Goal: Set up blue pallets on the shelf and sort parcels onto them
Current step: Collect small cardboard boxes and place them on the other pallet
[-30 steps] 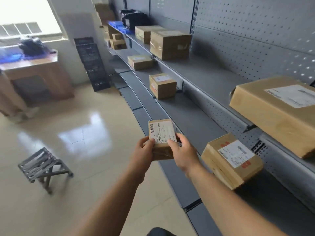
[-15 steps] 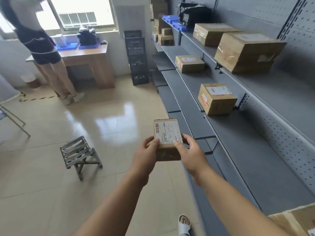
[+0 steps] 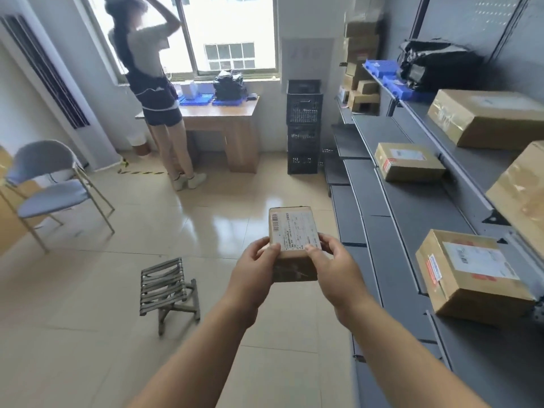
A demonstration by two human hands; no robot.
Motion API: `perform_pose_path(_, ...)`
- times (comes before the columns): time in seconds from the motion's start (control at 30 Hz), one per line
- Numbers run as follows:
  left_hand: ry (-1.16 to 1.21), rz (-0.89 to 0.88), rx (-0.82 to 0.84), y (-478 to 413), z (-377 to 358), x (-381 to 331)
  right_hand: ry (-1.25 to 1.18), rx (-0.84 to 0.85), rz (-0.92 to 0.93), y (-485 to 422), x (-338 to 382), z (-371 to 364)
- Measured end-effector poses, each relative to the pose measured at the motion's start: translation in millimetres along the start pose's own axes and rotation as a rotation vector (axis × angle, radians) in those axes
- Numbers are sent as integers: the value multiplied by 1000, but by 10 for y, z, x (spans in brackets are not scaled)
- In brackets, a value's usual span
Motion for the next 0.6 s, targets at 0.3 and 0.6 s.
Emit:
perform_pose_path(0.3,54,-20,14,-1645,404,-363,55,-5,6,-1698,251,-272)
perform_pose_path(0.6,8,-22,122,-3340,730,-925,-3,-120,1,-3203,541,-492)
Point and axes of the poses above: each hand's wrist, its own y-axis away from the middle knuckle, its own z-axis out of the back of the hand, x = y × z, the point moved 7 cm from there along -y, towards the middle knuckle, and after that the axes turned 9 degrees about x, right-handed, at the moved point
